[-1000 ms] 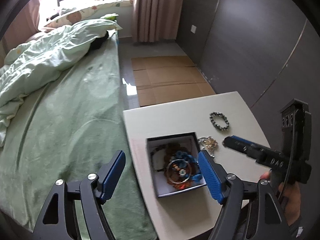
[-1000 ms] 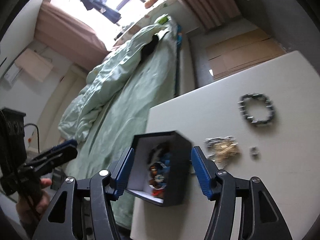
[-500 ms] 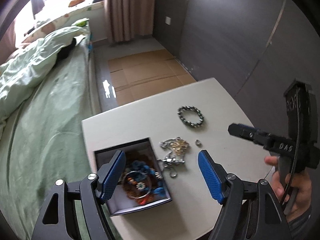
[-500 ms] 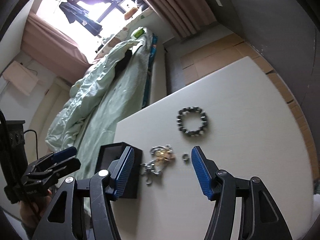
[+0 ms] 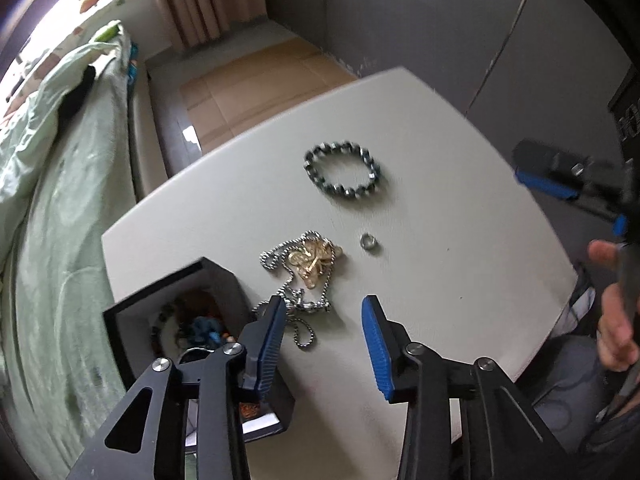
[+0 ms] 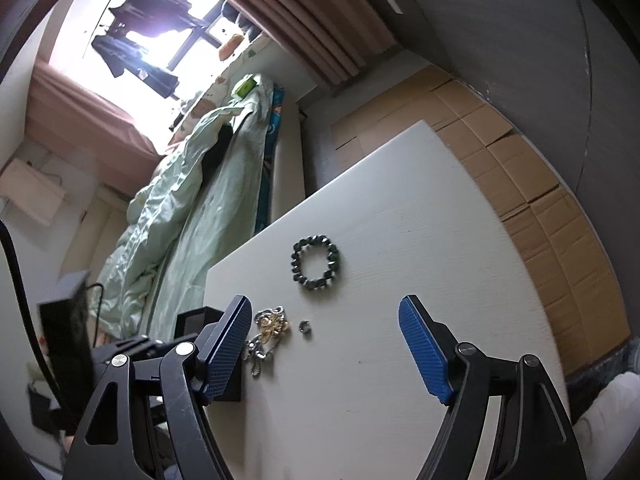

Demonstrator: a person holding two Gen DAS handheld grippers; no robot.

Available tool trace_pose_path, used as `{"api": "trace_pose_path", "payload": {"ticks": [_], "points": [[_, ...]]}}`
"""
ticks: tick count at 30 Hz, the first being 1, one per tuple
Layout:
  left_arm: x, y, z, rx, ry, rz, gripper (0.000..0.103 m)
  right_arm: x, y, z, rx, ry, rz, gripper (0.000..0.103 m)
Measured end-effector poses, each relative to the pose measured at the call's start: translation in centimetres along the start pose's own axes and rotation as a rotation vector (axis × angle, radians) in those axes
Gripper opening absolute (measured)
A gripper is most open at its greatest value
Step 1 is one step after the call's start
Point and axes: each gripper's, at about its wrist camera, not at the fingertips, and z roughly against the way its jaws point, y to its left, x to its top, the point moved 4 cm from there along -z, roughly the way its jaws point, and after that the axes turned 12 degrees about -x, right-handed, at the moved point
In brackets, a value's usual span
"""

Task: Organize jewelry
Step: 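Grasp the silver chain of the gold butterfly pendant with the left gripper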

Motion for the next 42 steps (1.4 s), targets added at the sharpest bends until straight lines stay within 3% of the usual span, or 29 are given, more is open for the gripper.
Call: {"api": "trace_pose_path", "payload": {"ticks": [16, 21, 28, 33, 36, 39, 41, 42], "points": [[1.7, 0.9, -5.6, 0.043, 0.116, -0.04, 0.04, 0.5, -0.7, -0.1, 0.04, 0.012, -0.043, 0.076], [1.2, 0.2, -6.4, 0.092, 0.177, -0.095, 0.043, 0.4, -0.6, -0.2, 0.042, 0.015, -0.04, 0.077], [-0.5, -1.9, -6.8, -0.068, 0.269, -0.046, 0.043, 0.3, -0.2, -0.5, 0.046, 0.028, -0.037, 0.077], [-1.2, -3.0, -6.6, -0.186, 0.277, -0.005, 0.043, 0.1, -0.3, -0.7, 0.047, 0.033, -0.033, 0.076], [-1.1, -2.9, -6.6, -0.083, 0.246, -0.042, 0.043, 0.1, -0.5, -0.7, 0.041, 0.034, -0.038, 0.076], [-0.9, -2.7, -6.6, -0.087, 0.218, -0.018, 0.041, 0.0, -0.8, -0.6, 0.04, 0.035, -0.048, 0.076], [-0.9, -2.6, -6.6, -0.082, 0.206, -0.003, 0.036, 0.1, -0.9, -0.6, 0.038, 0.036, -0.05, 0.077], [-0.9, -2.4, -6.5, -0.064, 0.205, -0.002, 0.027, 0.0, -0.9, -0.6, 0.038, 0.036, -0.05, 0.077]]}}
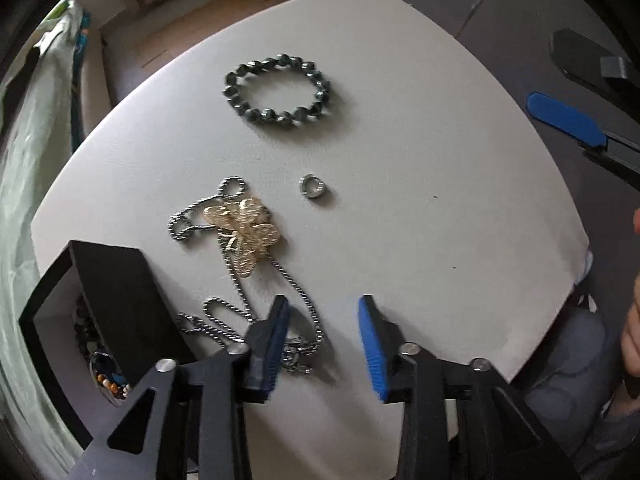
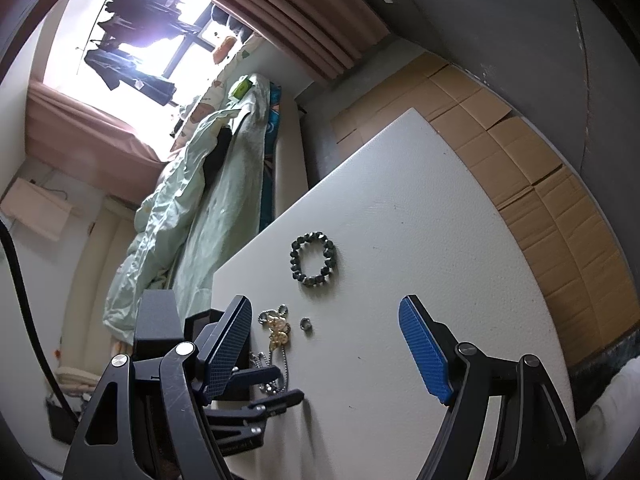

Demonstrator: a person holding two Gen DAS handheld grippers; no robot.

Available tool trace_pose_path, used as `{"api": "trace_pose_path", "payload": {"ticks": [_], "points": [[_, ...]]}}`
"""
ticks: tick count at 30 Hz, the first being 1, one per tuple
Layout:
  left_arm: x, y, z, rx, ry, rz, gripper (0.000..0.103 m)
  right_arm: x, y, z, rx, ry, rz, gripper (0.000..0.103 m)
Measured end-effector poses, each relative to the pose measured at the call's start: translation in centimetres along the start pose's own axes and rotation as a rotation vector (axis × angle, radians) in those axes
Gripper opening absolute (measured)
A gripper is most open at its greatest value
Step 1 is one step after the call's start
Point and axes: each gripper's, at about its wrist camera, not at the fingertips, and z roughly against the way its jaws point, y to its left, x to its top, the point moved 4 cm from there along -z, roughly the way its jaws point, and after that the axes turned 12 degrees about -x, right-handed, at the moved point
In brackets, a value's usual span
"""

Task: Organize jewelry
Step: 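Grasp the silver chain of the gold butterfly pendant with the left gripper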

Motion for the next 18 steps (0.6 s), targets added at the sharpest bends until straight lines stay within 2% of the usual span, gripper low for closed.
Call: {"api": "trace_pose_path", "payload": {"ticks": [1, 3, 6, 11, 18], "points": [[-0.2, 0.2, 0.1, 0.023, 0.0, 0.001, 0.019, 0.0, 0.0, 0.0, -0.001, 0.001, 0.0, 0.077], [-0.7, 0.6, 0.2, 0.025, 0.008, 0.015, 0.014, 0.1, 0.0, -0.1, -0.004, 0.003, -0.002, 0.077], [-1.8, 0.3, 0.2, 0.011, 0.048, -0.009, 0.014, 0.1, -0.1, -0.2, -0.006, 0.006, -0.004, 0.077], [-2.4, -0.4, 0.2, -0.013, 0.06, -0.01, 0.014, 0.1, 0.1, -0.3, -0.005, 0.008, 0.002, 0.077], [-2.5, -0.3, -0.3, 0.021, 0.082, -0.039, 0.014, -0.2, 0.3, -0.6, -0.008, 0.018, 0.008, 0.077]]}}
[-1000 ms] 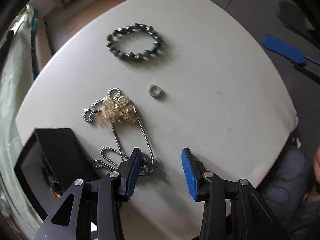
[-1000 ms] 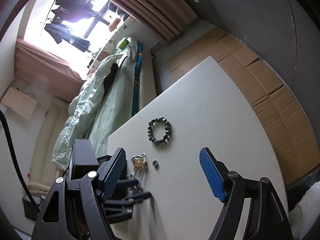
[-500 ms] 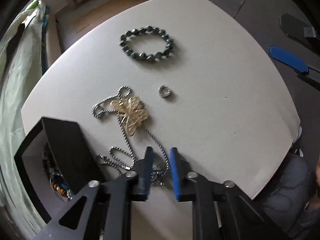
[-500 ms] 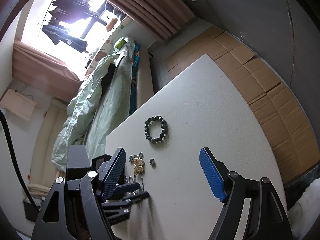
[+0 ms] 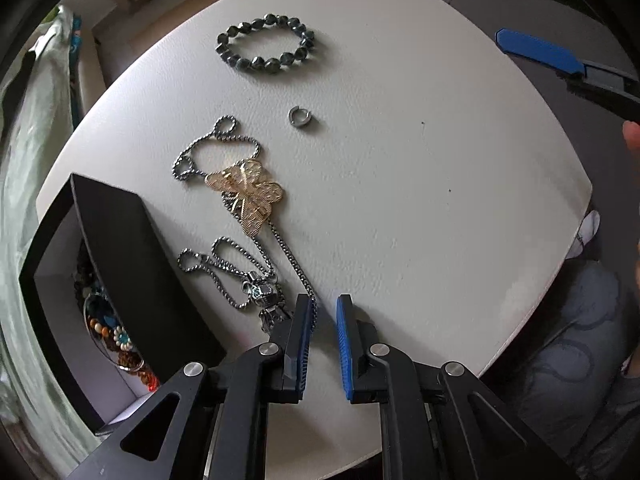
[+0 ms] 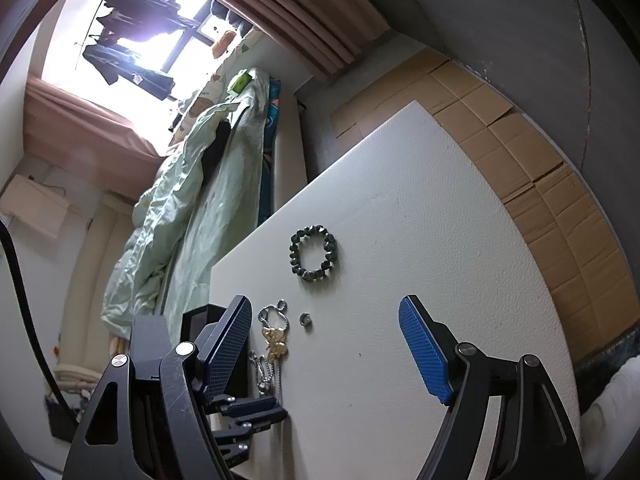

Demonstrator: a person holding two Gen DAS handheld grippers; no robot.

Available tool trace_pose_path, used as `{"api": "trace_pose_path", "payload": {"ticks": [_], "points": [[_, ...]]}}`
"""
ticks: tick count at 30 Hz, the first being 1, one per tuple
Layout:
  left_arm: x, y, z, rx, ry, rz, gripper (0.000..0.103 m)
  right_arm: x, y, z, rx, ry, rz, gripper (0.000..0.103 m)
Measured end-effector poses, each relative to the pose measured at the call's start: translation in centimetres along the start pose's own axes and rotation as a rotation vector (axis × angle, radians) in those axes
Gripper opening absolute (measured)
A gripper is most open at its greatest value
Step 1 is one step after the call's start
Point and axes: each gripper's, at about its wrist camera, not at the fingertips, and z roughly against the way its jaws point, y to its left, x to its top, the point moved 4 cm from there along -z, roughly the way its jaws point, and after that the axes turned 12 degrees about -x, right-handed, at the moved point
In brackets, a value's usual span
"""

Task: Organize jewelry

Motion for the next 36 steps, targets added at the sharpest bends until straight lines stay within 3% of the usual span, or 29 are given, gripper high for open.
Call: {"api": "trace_pose_path", "payload": {"ticks": [3, 4, 7, 12, 27, 30, 32, 36], "points": [[-1.5, -0.4, -0.5, 0.013, -0.012, -0.014, 0.012, -0.1, -0.1, 0.0, -0.002, 0.0, -0.007, 0.077], [-1.5, -0.4, -0.6, 0.038, -0.017, -0.021, 0.003, -0.1, -0.1, 0.0, -0.003, 0.0, -0.008, 0.077], [-1.9, -0.6, -0.6, 0.022, -0.049, 0.008, 0.002, -0.1, 0.0, -0.1, -0.005, 0.002, -0.007, 0.077], [-1.7, 1.4, 3.2, -0.029, -0.146, 0.049, 0.002, -0.2, 0.3, -0.3, -0.006, 0.007, 0.005, 0.077], [0.3, 0.3, 14.8, -0.021, -0.399, 0.038, 0.002, -0.9, 2.5, -1.6, -0.029, 0.031, 0.082, 0.076], [0.8, 0.2, 17.0, -0.016, -0.444, 0.033, 0.002, -1.2, 3.1, -2.0, -0.043, 0.036, 0.113, 0.067], [0.5, 0.2, 18.5, -0.011, -0.474, 0.033, 0.002, -1.5, 3.5, -2.6, -0.051, 0.046, 0.132, 0.054], [0.1, 0.2, 20.8, -0.004, -0.523, 0.035, 0.002, -2.1, 4.5, -4.0, -0.09, 0.077, 0.184, 0.038]]}}
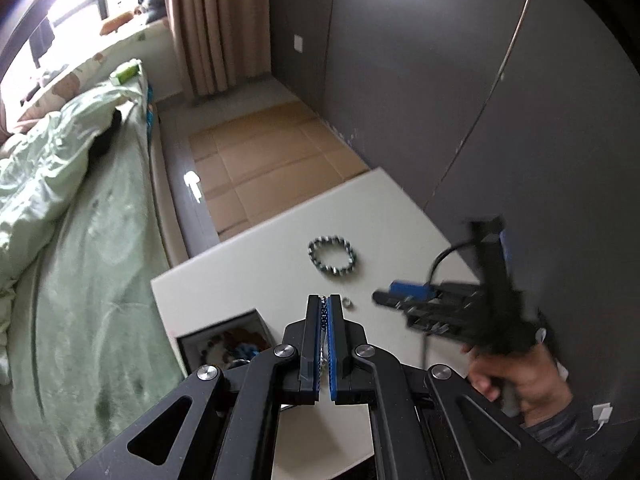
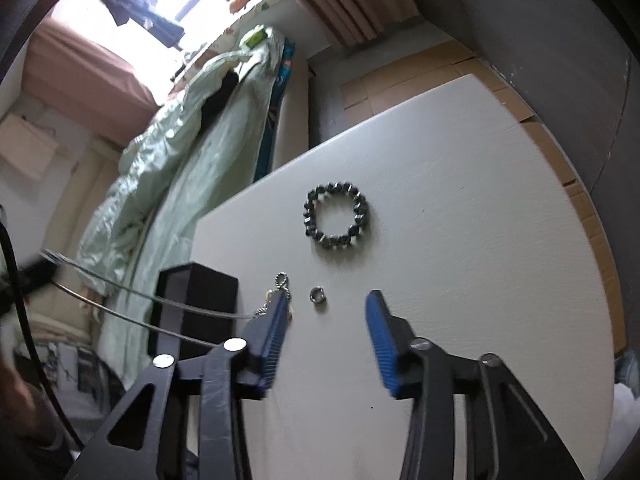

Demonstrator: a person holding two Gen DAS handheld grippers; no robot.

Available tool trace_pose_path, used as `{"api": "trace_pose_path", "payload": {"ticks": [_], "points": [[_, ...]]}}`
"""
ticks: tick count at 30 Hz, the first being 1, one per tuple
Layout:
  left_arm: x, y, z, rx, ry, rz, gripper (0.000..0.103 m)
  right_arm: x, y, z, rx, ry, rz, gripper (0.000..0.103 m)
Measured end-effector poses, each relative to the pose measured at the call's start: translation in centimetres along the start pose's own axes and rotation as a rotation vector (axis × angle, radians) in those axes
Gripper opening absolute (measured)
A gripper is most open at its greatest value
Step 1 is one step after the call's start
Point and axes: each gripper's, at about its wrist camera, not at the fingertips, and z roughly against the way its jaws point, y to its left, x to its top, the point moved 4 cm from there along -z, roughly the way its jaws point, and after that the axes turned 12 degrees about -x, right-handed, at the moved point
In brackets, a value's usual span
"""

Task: Organize jewelry

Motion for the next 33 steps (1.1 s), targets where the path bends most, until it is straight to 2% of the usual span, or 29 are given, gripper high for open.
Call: {"api": "trace_pose_path", "payload": {"ticks": [2, 8, 16, 19, 21, 23, 24, 28, 33], "points": [[0.4, 0.0, 1.2, 0.005, -0.024, 0.0, 0.002, -0.2, 0.7, -0.6, -0.021, 0.012, 0.031, 0.034], [1.5, 0.4, 5.0, 0.027, -0.095, 0.0, 0.002, -0.5, 2.8, -2.3, -0.112, 0.024, 0.128, 0.033], [2.5, 0.9, 9.0, 0.042, -0.166, 0.005, 0.002, -0.6, 4.7, -3.7, -0.279, 0.006, 0.254, 0.033], [3.0, 0.8, 10.6, 0.05, -0.19, 0.0, 0.002, -0.8, 5.1, -4.4, -0.308, 0.018, 0.282, 0.032], [3.4, 0.6, 11.7, 0.053, -0.207, -0.002, 0.002, -0.9, 5.4, -4.8, -0.345, 0.011, 0.31, 0.027], [3.8, 0.2, 12.9, 0.063, -0.226, -0.011, 0.002, -1.0, 5.6, -4.9, -0.398, -0.004, 0.341, 0.014], [3.9, 0.0, 13.3, 0.065, -0.234, -0.014, 0.002, -1.0, 5.5, -4.9, -0.407, -0.008, 0.345, 0.014], [4.9, -1.4, 15.7, 0.086, -0.27, -0.044, 0.002, -0.8, 4.9, -4.1, -0.307, 0.003, 0.268, 0.013], [5.7, -2.4, 18.6, 0.127, -0.305, -0.071, 0.002, -0.1, 4.6, -1.7, -0.202, -0.054, 0.203, 0.013]]}}
